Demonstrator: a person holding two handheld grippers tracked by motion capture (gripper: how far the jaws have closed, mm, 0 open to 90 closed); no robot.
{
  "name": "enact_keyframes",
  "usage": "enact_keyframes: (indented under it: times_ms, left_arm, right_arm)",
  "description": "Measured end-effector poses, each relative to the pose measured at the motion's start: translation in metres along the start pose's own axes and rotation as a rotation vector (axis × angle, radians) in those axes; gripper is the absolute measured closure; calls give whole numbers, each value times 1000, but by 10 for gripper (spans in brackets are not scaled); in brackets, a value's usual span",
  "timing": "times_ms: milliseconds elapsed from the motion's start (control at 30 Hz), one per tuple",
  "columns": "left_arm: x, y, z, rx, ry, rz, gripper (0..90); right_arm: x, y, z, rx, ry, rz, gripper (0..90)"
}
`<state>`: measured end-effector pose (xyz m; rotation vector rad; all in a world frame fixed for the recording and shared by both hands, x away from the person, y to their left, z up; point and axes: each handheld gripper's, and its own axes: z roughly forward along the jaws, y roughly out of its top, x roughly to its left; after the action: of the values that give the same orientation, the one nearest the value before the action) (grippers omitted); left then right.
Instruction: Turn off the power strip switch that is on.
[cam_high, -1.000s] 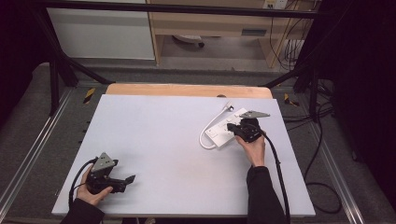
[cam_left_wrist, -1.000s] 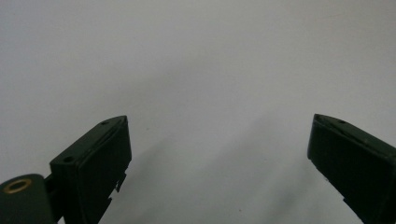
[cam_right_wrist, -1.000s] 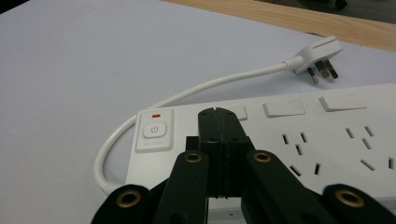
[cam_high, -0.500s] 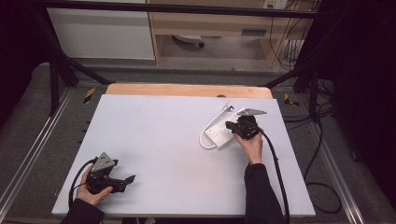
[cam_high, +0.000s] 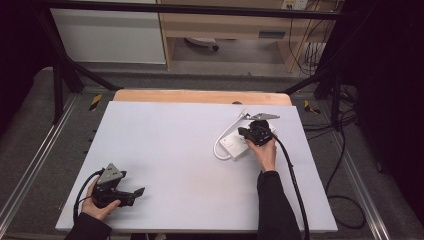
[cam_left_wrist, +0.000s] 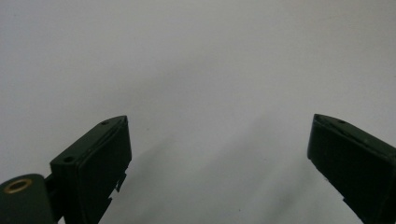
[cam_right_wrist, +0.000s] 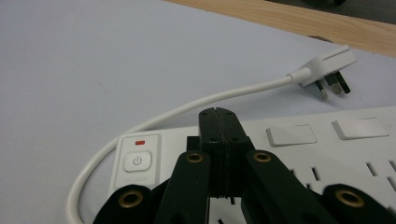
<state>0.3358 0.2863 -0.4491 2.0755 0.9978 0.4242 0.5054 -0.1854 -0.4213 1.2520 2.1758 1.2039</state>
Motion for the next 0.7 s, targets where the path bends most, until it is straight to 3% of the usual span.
enact_keyframes:
  times_ms: [700]
  left_arm:
    - [0,0,0,0,1,-1,58]
  right_arm:
    - [-7,-6,14,10,-30,22,900]
